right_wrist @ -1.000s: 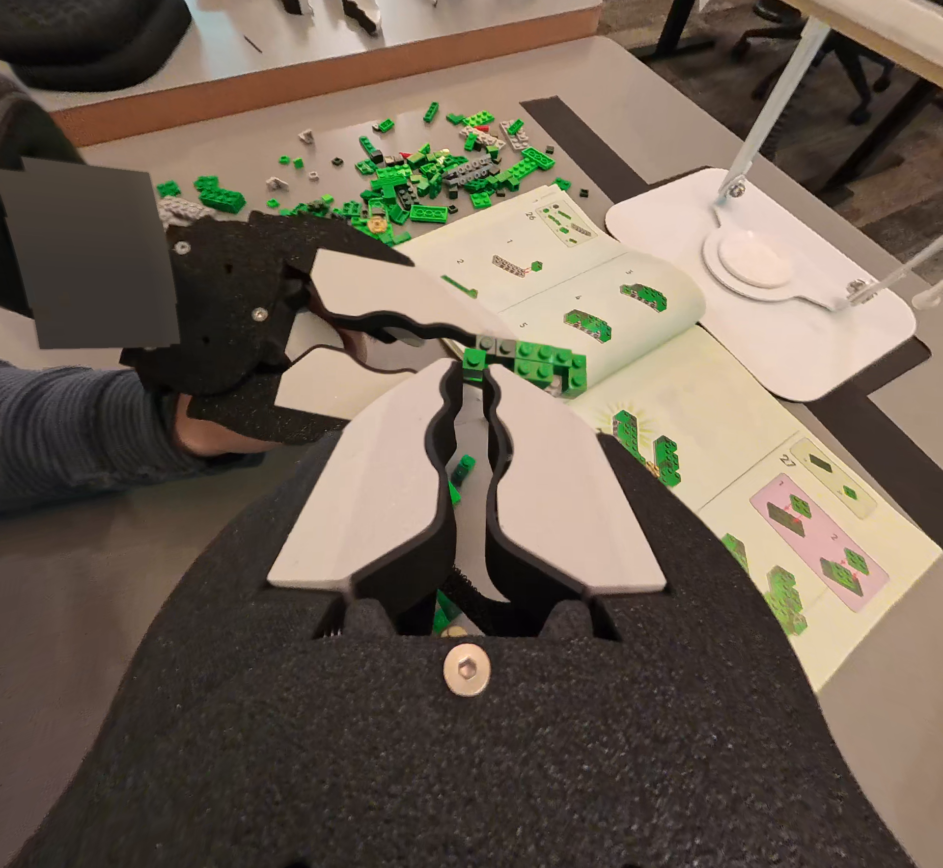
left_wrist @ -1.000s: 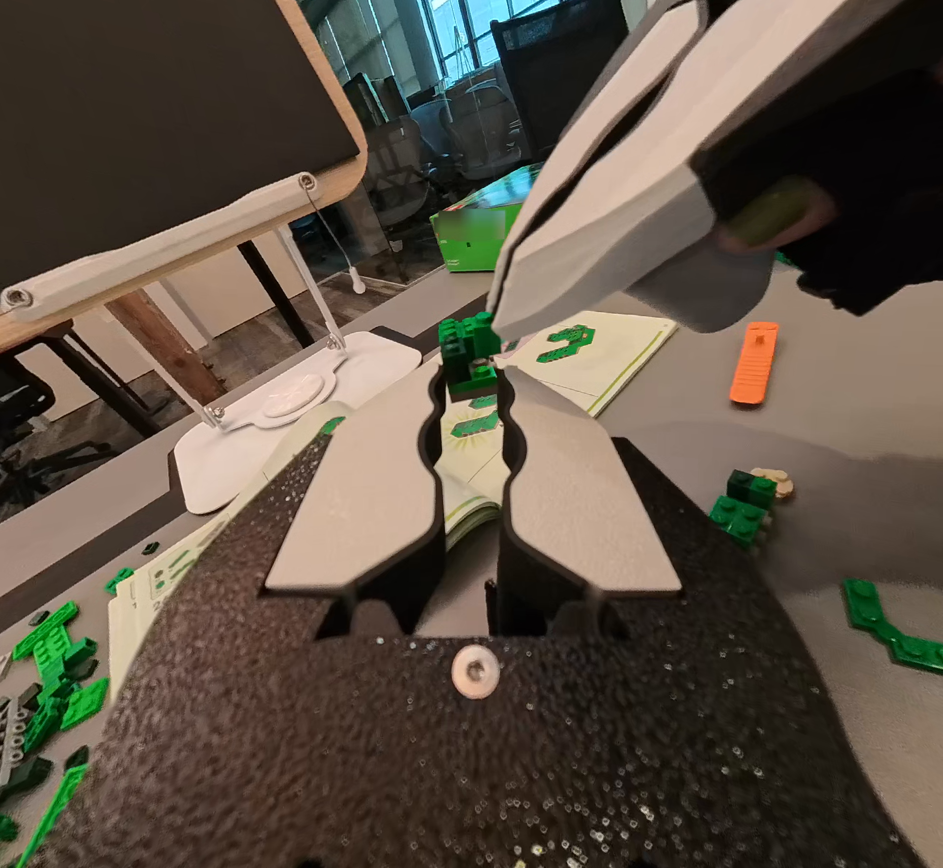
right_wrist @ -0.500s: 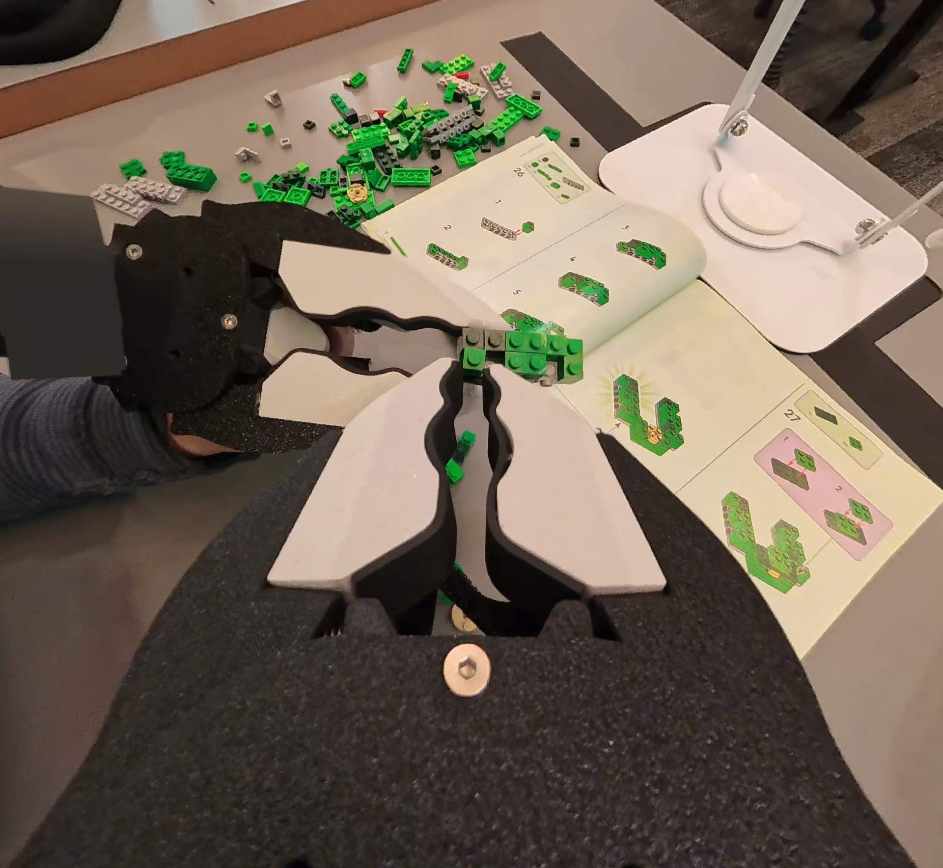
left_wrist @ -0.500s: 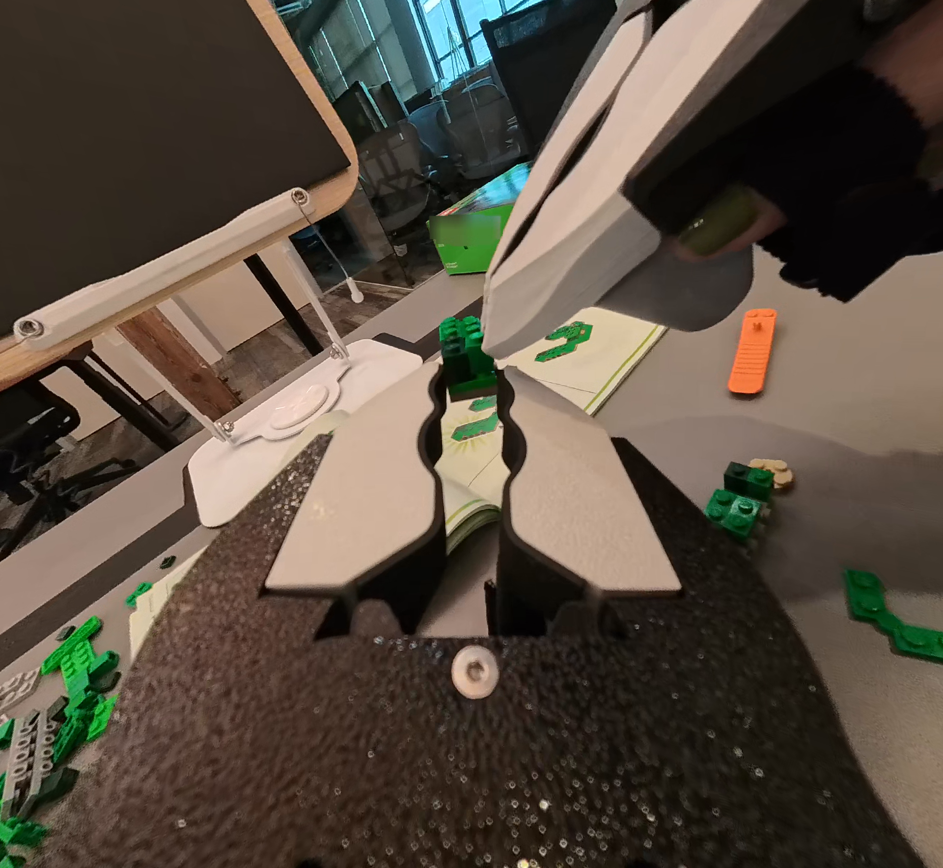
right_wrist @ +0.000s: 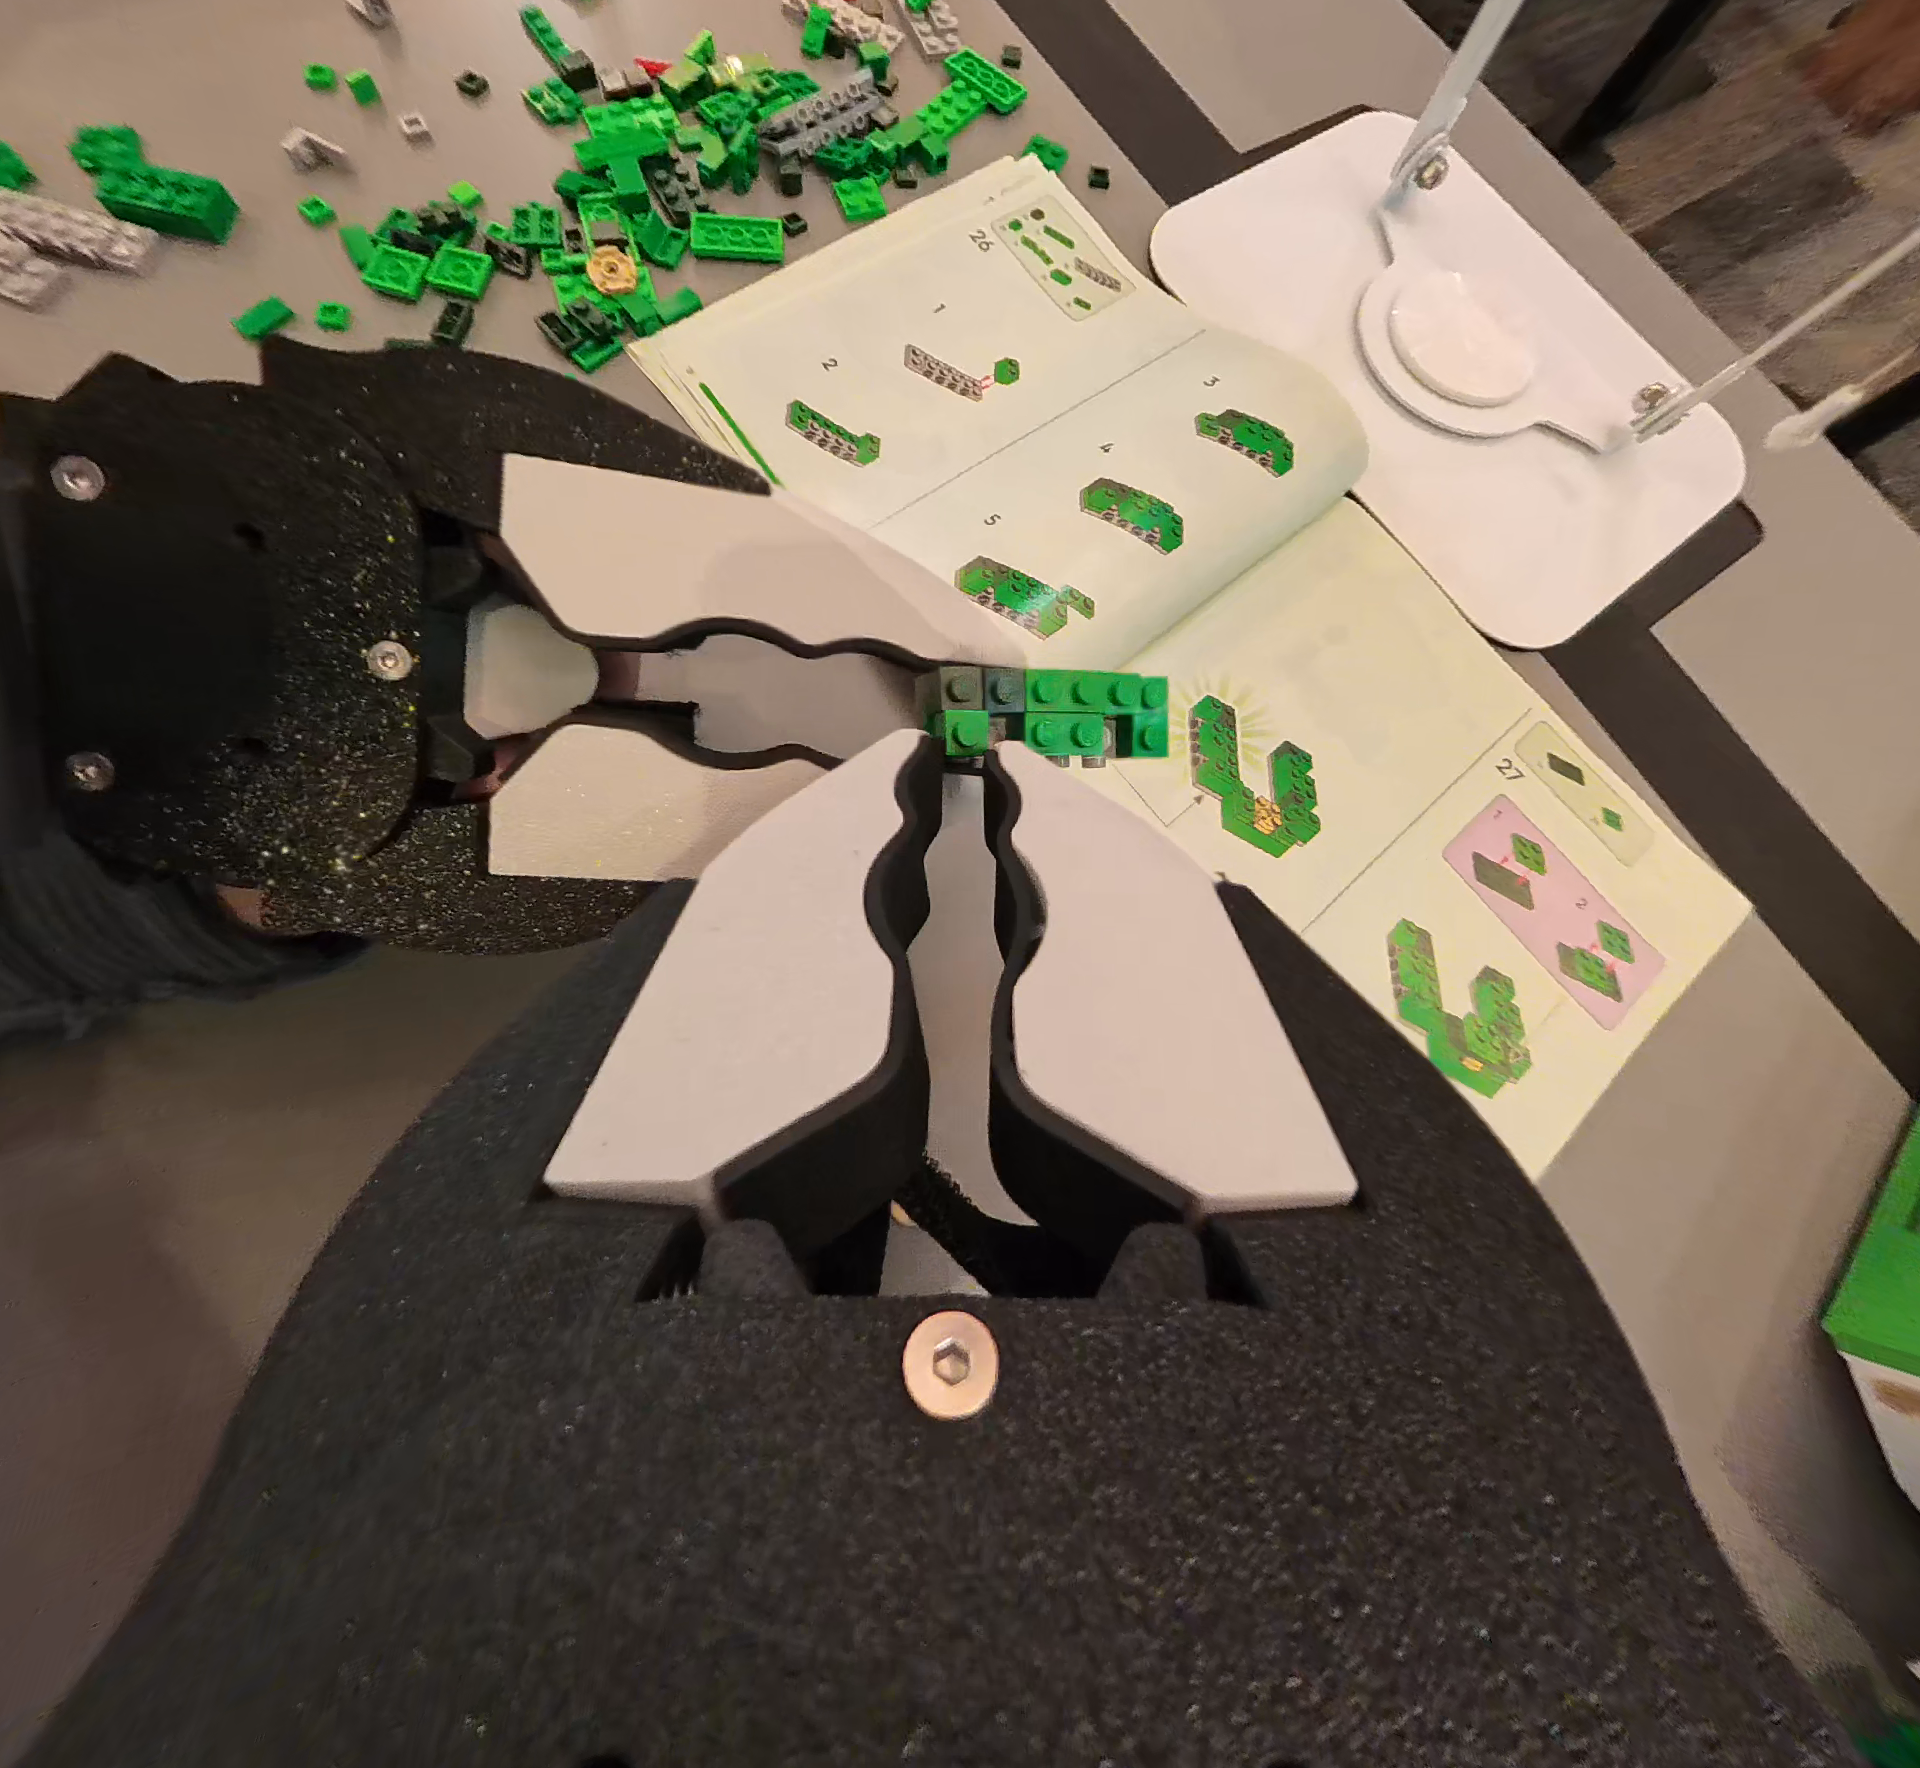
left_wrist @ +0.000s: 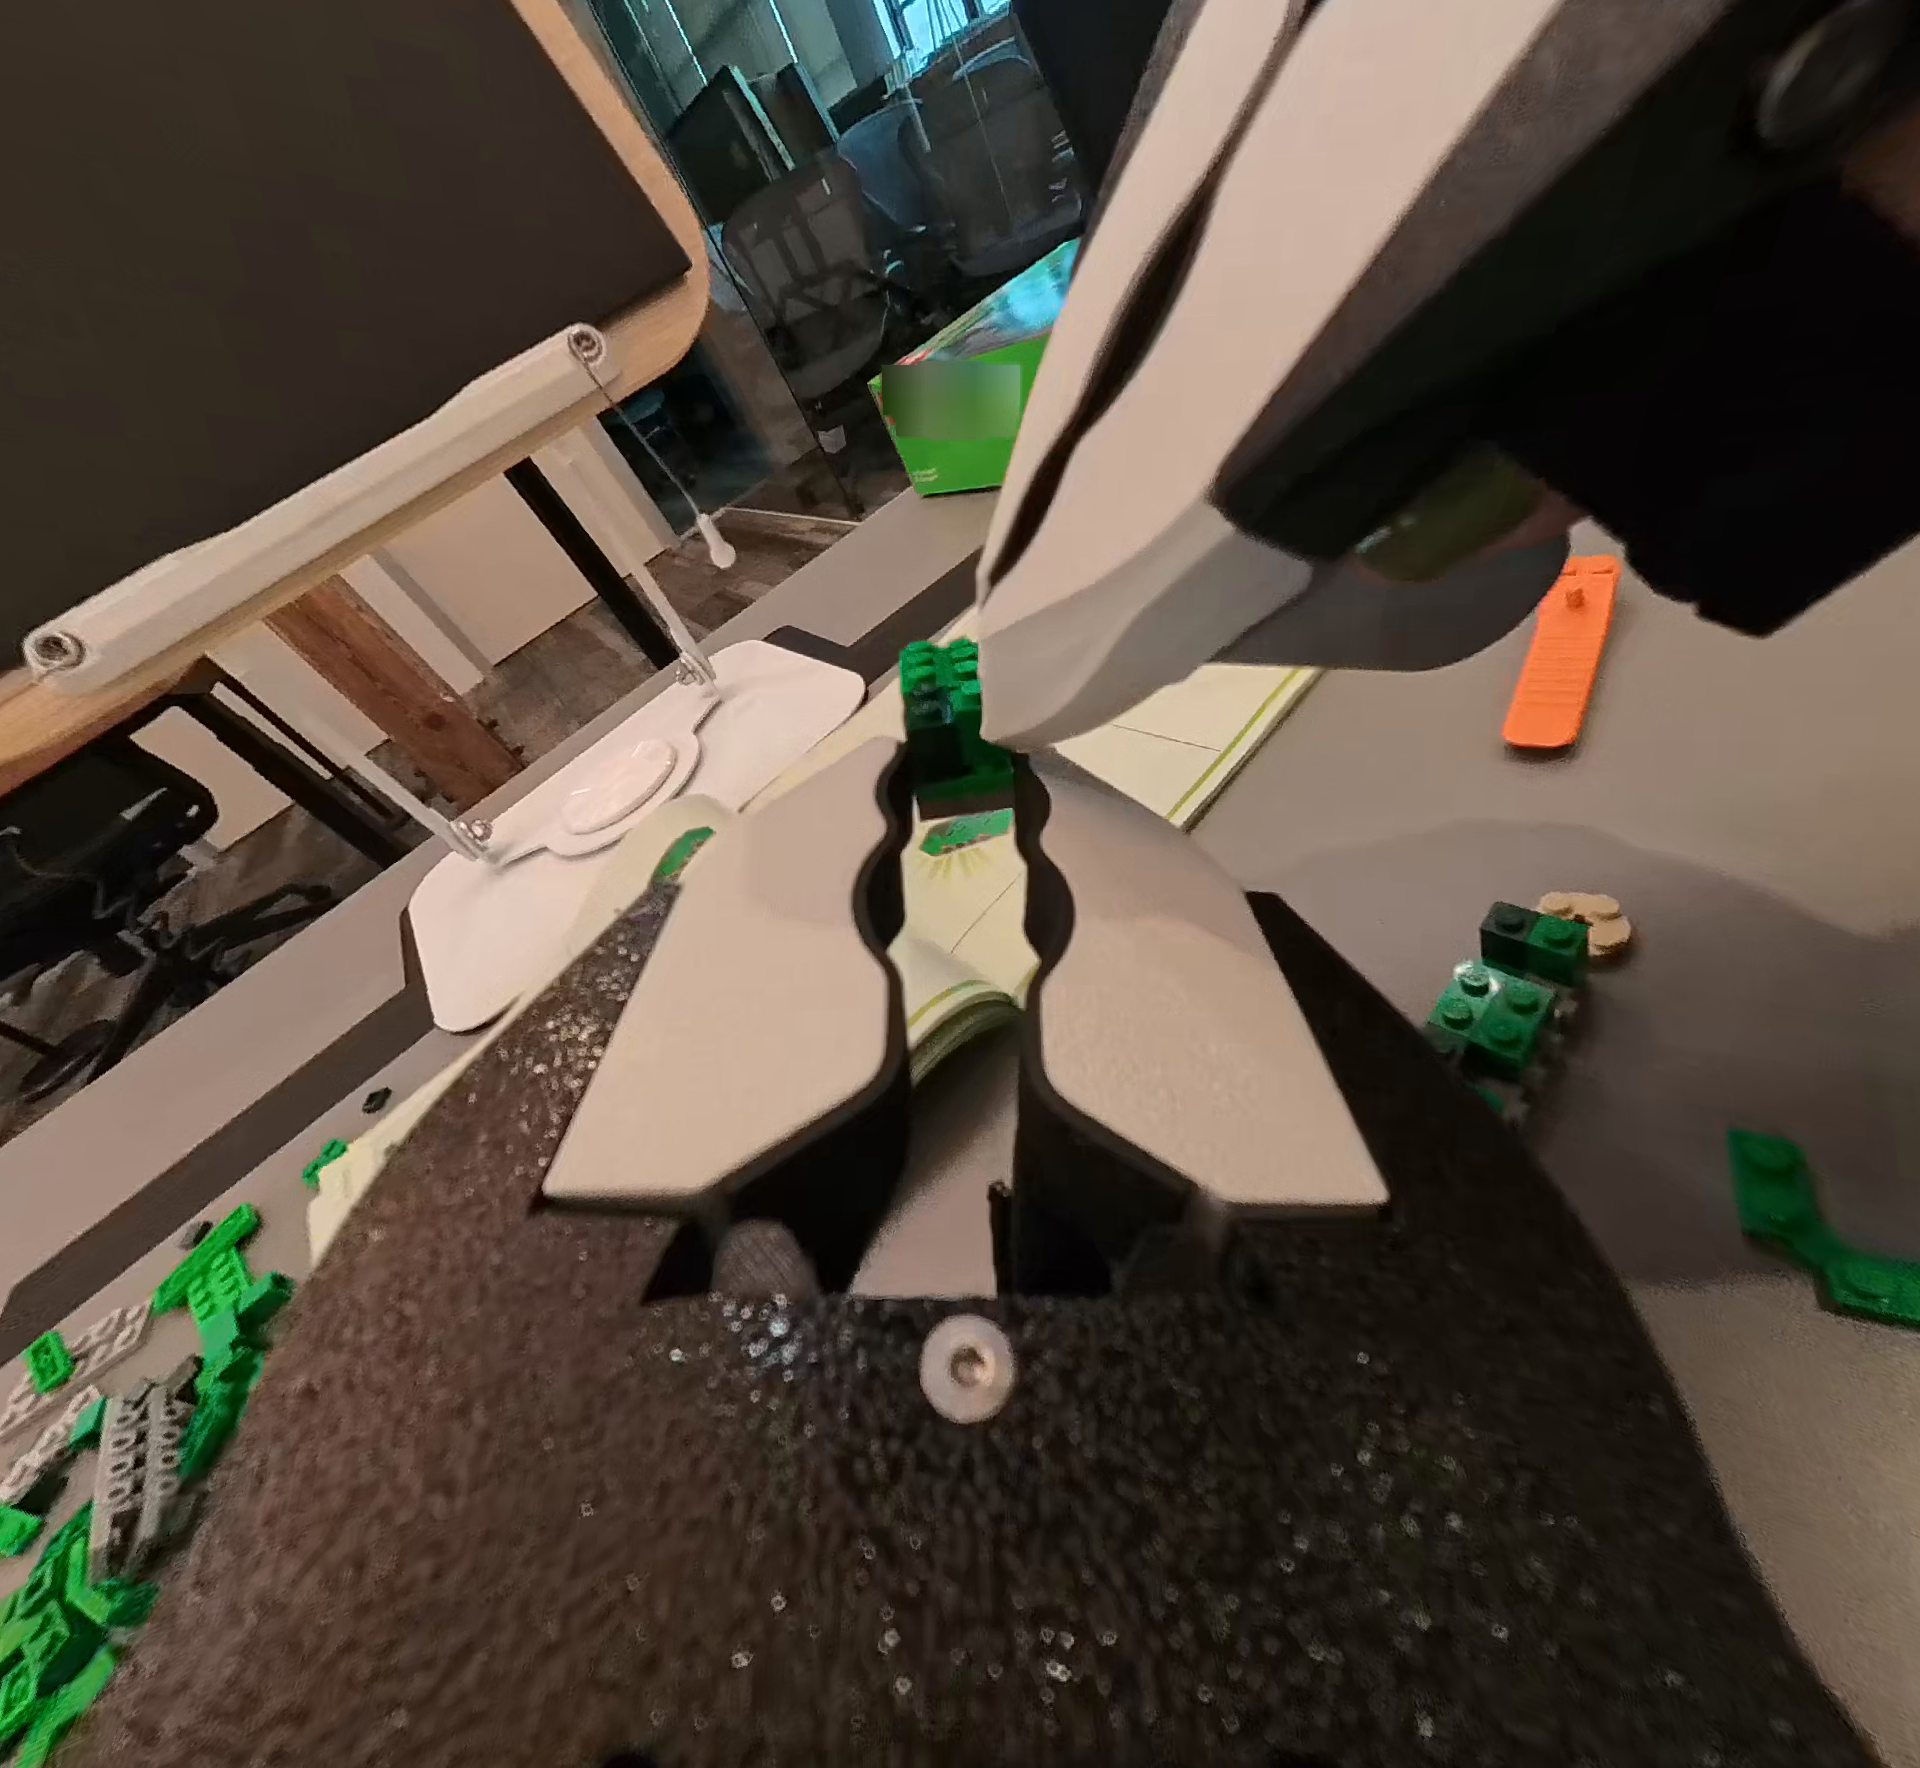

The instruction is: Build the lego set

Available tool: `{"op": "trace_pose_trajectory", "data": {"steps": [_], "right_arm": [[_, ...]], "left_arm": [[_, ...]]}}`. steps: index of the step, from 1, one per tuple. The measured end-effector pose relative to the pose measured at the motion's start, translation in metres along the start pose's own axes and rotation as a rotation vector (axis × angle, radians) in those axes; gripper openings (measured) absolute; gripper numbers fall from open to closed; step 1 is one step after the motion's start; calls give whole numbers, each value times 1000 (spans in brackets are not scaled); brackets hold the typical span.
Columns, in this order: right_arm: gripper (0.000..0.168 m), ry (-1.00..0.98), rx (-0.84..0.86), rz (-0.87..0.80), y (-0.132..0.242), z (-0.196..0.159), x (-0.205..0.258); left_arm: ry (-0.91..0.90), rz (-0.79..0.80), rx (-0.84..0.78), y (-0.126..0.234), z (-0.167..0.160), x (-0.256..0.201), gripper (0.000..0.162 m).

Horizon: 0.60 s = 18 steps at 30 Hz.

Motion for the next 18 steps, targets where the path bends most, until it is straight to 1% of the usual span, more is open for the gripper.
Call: {"op": "trace_pose_trajectory", "data": {"steps": [5, 18], "right_arm": [[7, 12, 20, -31, -3, -1, 0], [8, -35, 10, 8, 0, -2, -5]], "left_arm": [[9, -13, 21, -2, -2, -1, 18], [-3, -24, -3, -2, 0, -2, 18]]}}
Point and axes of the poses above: each gripper's, where its closed fingertips meet, y back along the fingers, z out of its top, x = y × z across the jaws, the point moved 5 cm from there along y, back along the fingers, and after that the axes turned 11 degrees about x, right-handed, at the moved point
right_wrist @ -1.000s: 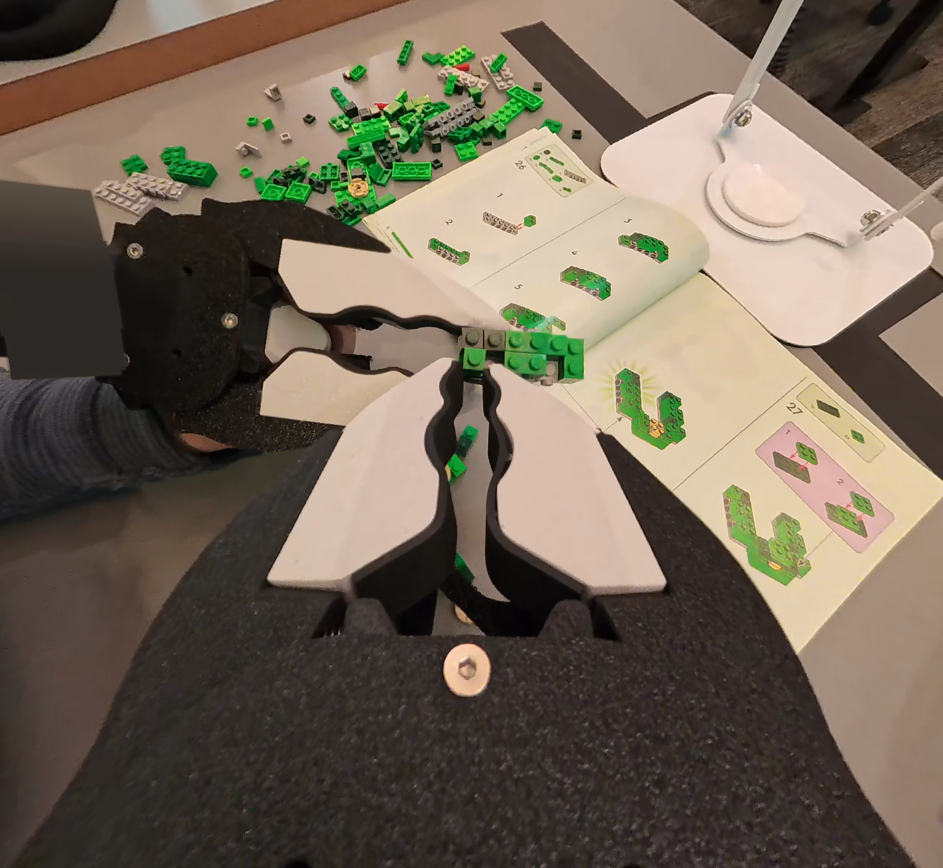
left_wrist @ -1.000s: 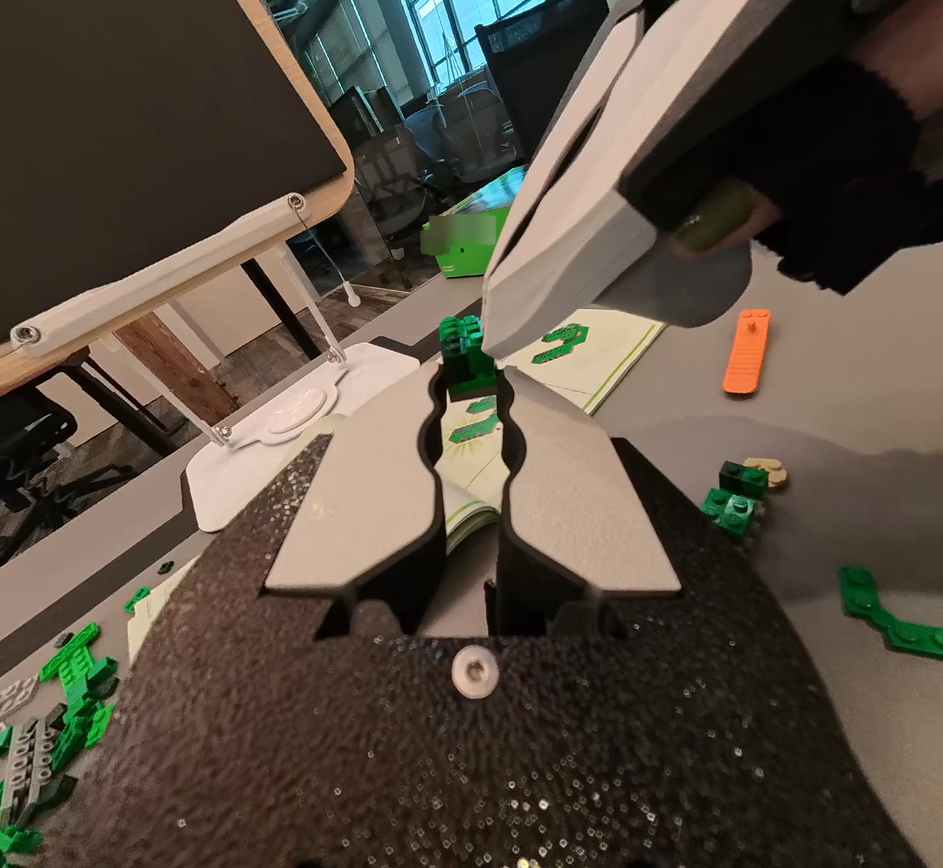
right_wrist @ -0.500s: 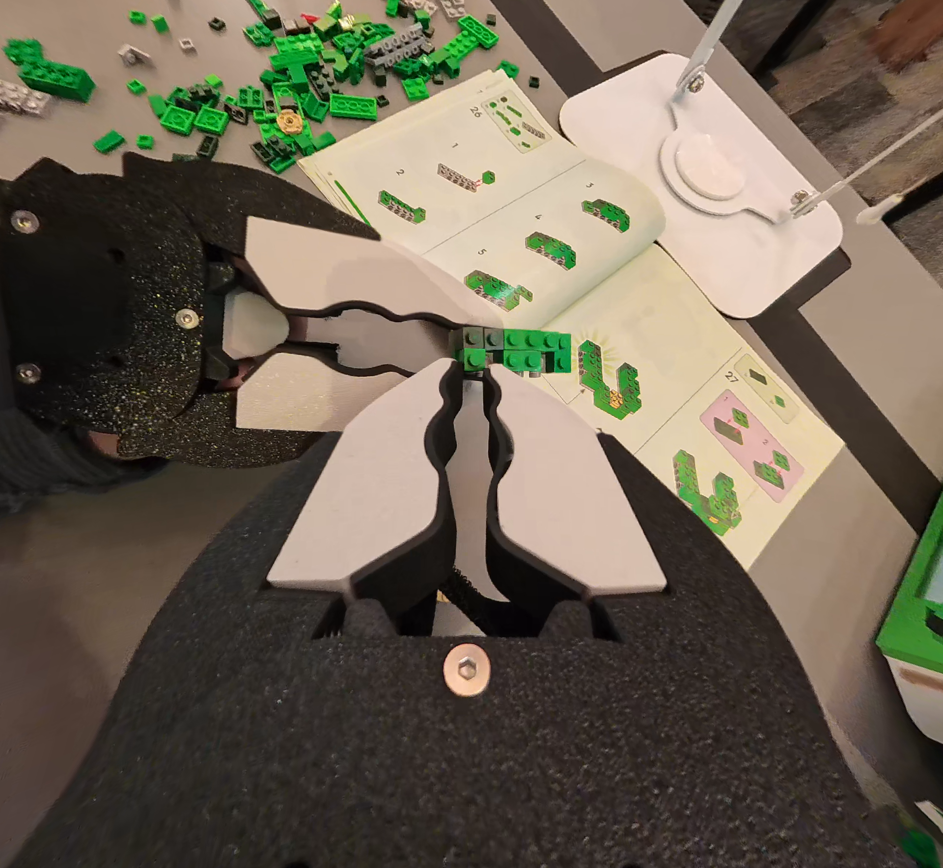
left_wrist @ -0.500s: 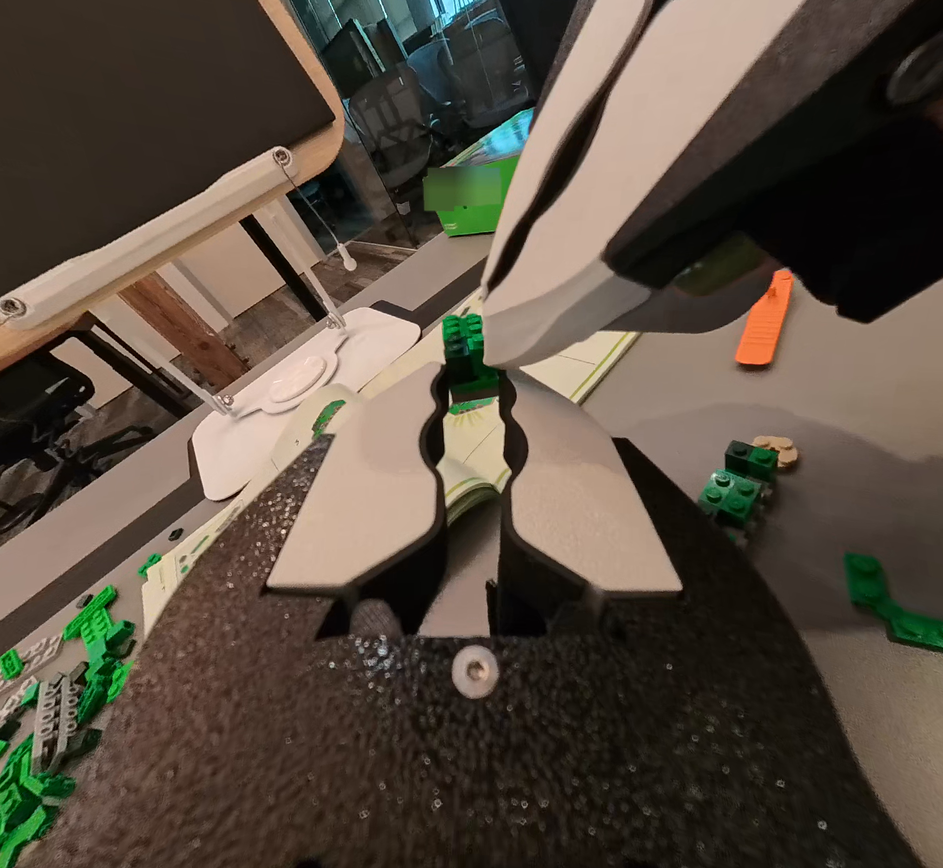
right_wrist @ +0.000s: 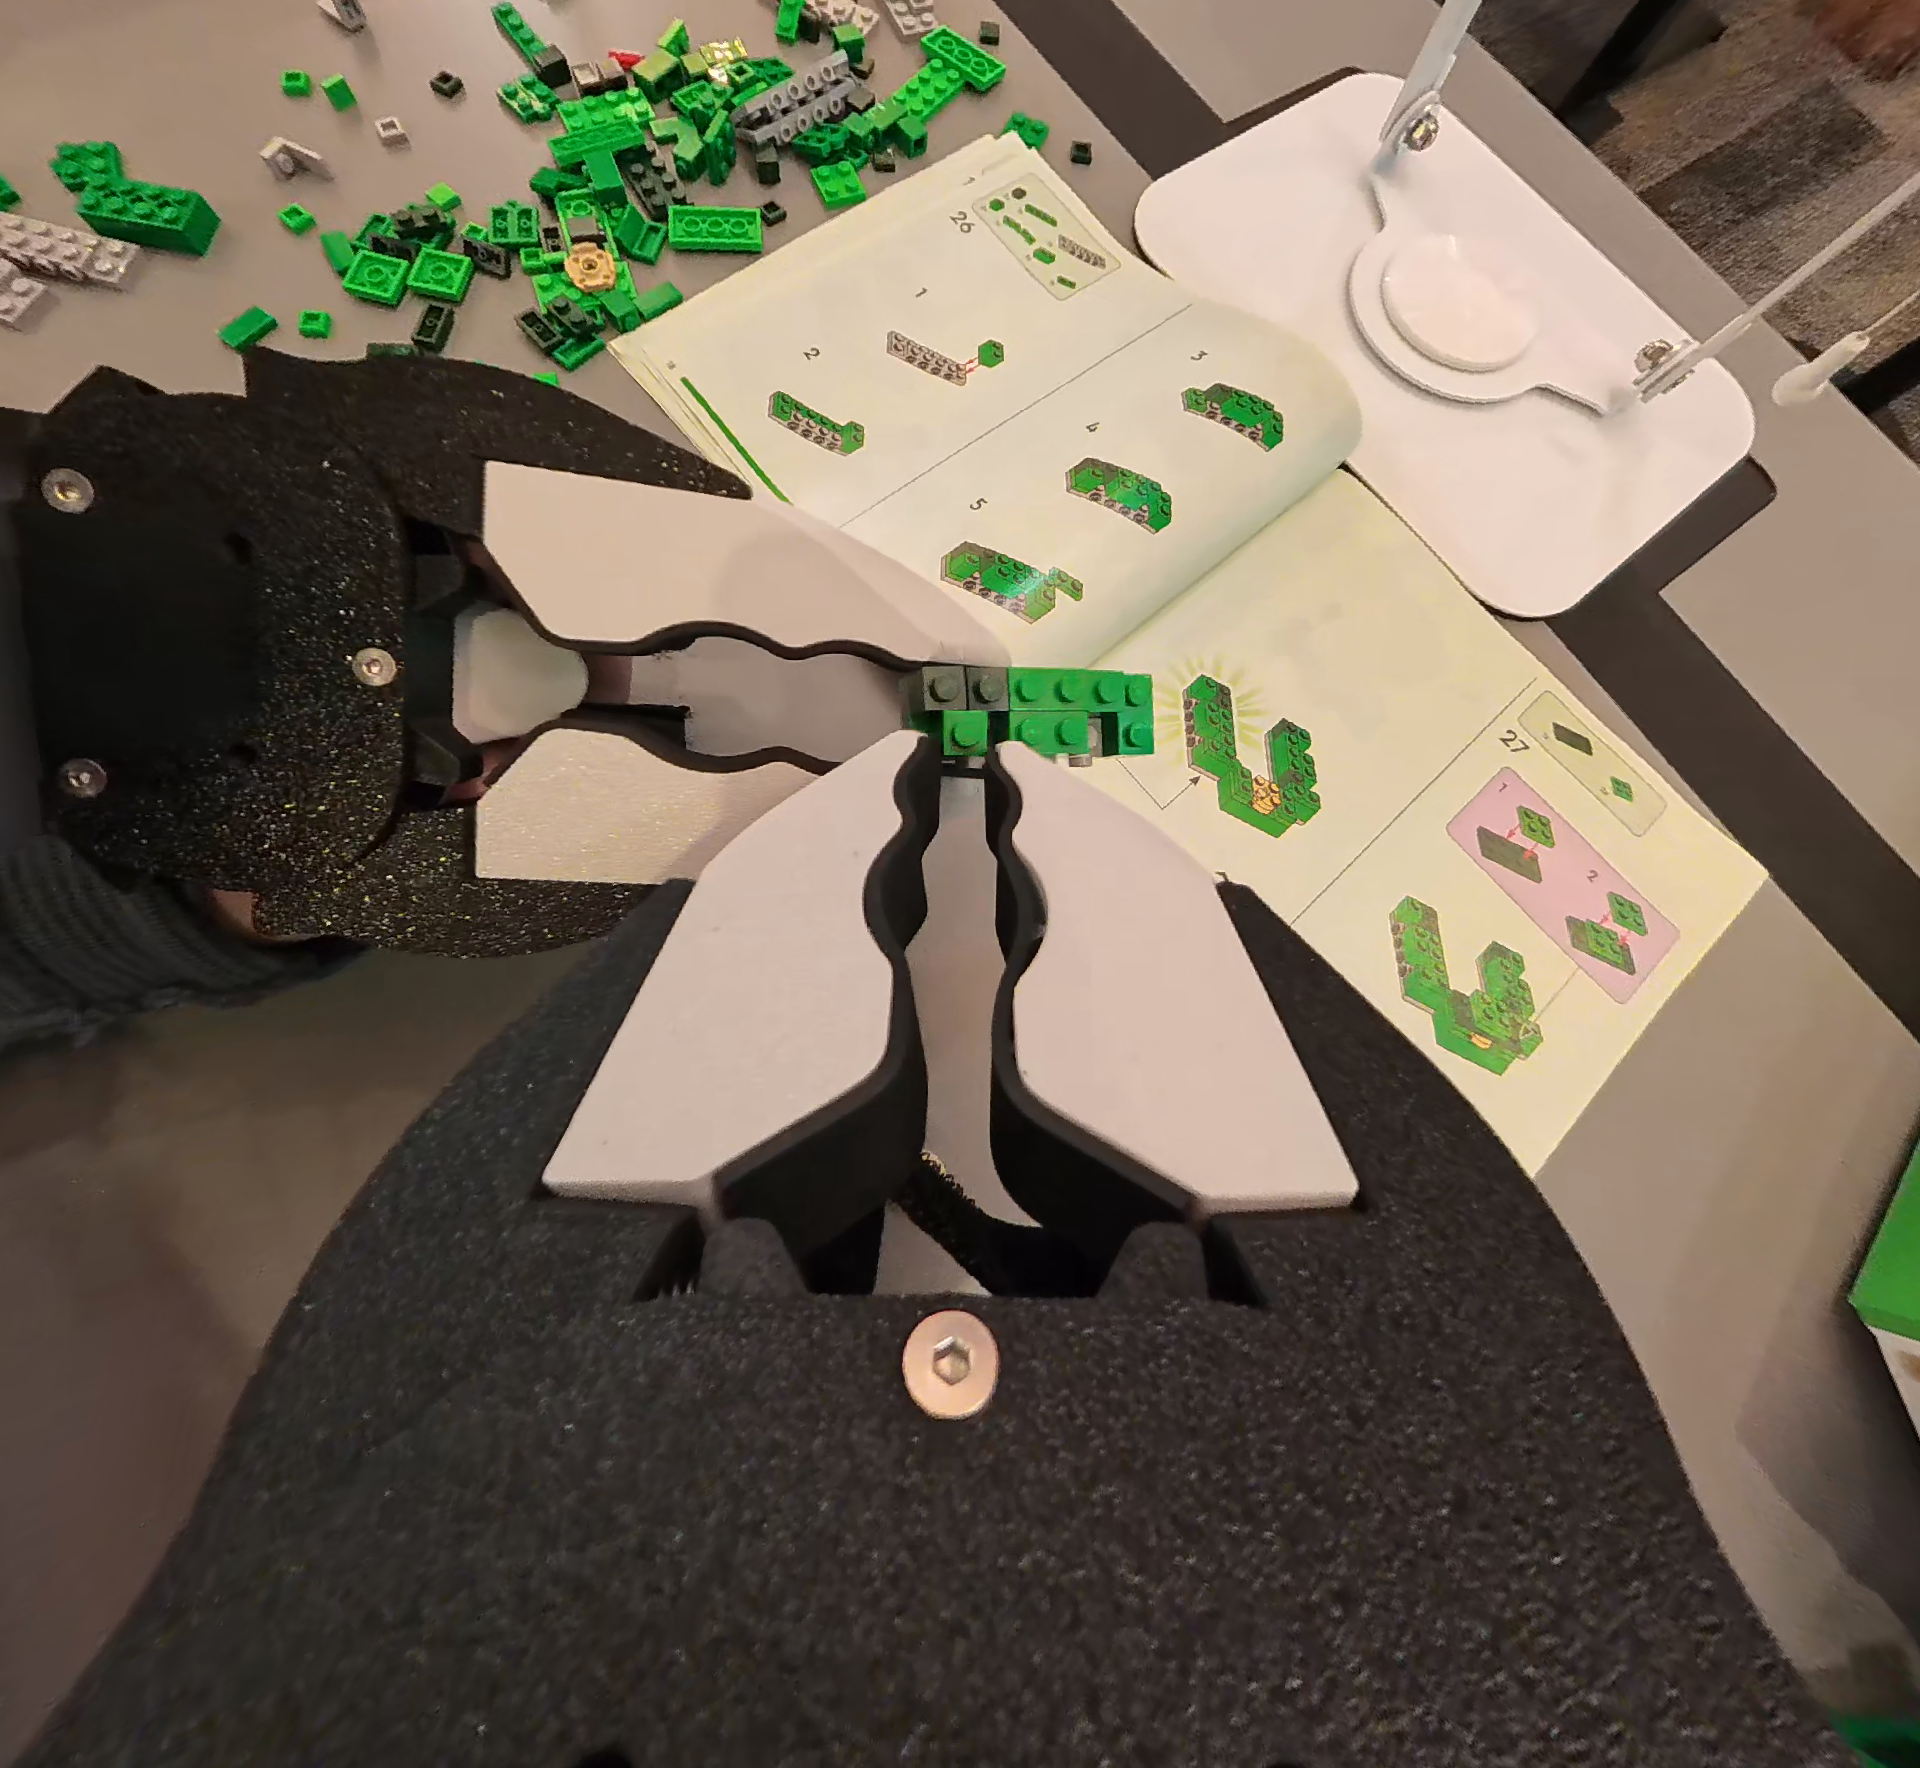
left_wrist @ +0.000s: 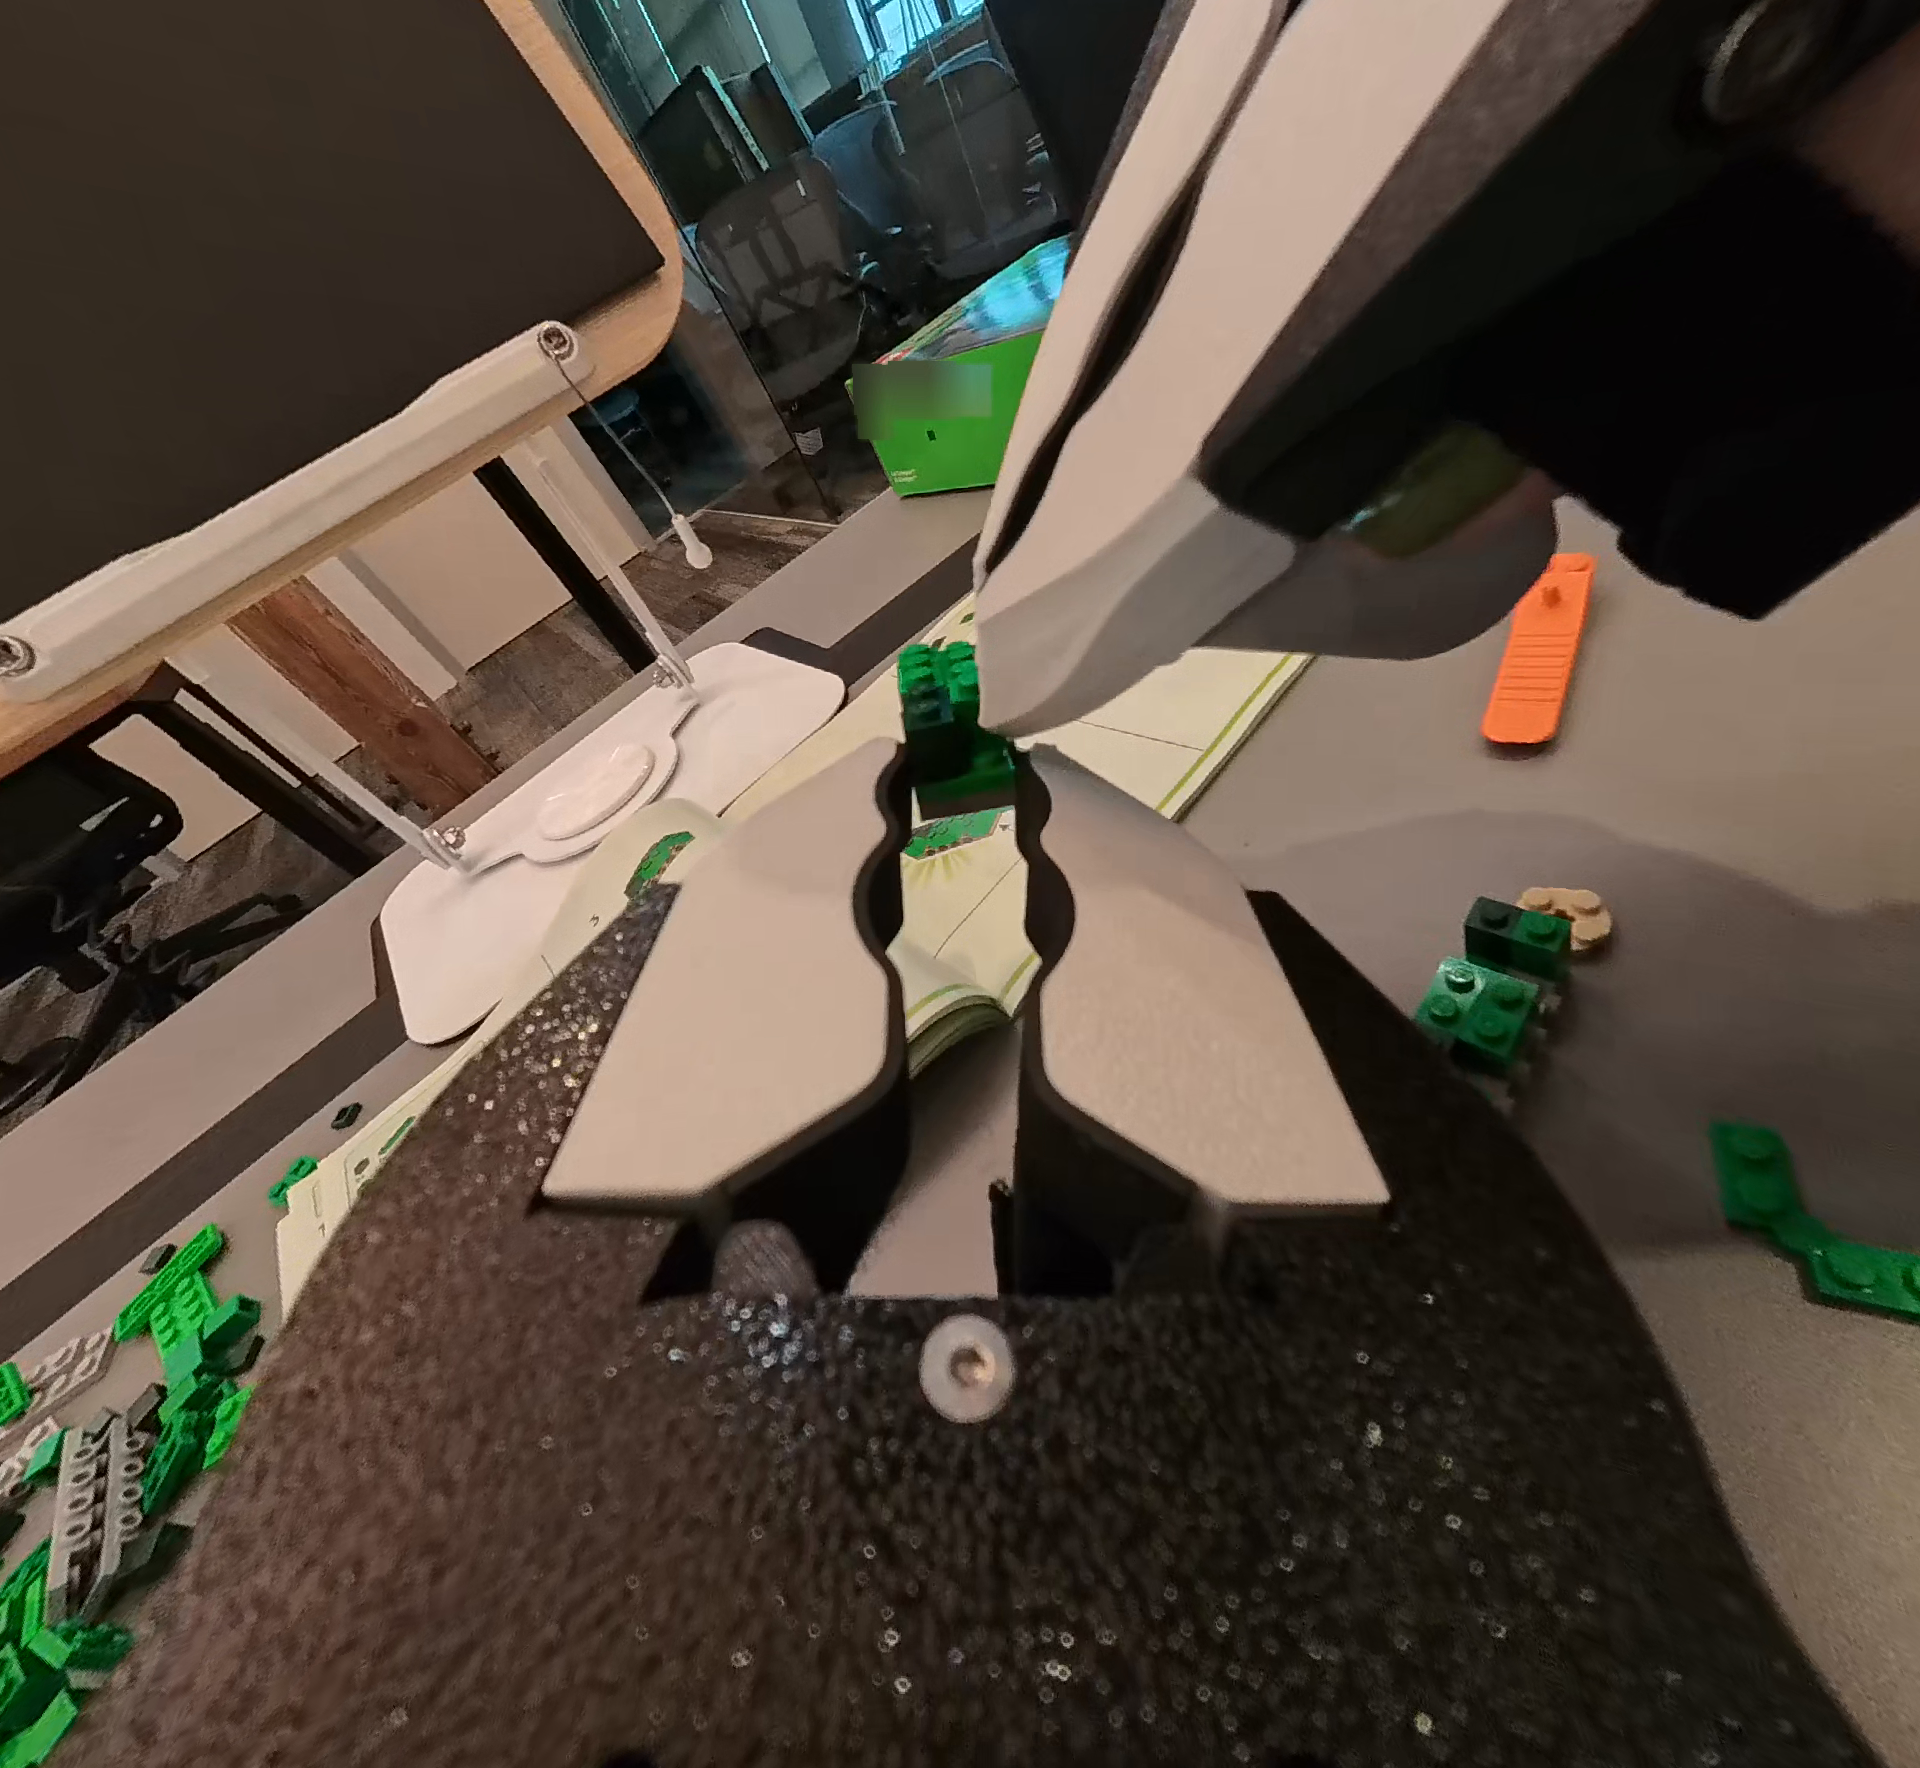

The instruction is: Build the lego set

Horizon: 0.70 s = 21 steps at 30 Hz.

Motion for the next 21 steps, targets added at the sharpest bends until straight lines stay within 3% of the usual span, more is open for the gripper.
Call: {"op": "trace_pose_trajectory", "data": {"steps": [21], "right_arm": [[12, 12, -5, -23, 2, 3, 5]], "left_arm": [[32, 1, -36, 2, 2, 2, 18]]}}
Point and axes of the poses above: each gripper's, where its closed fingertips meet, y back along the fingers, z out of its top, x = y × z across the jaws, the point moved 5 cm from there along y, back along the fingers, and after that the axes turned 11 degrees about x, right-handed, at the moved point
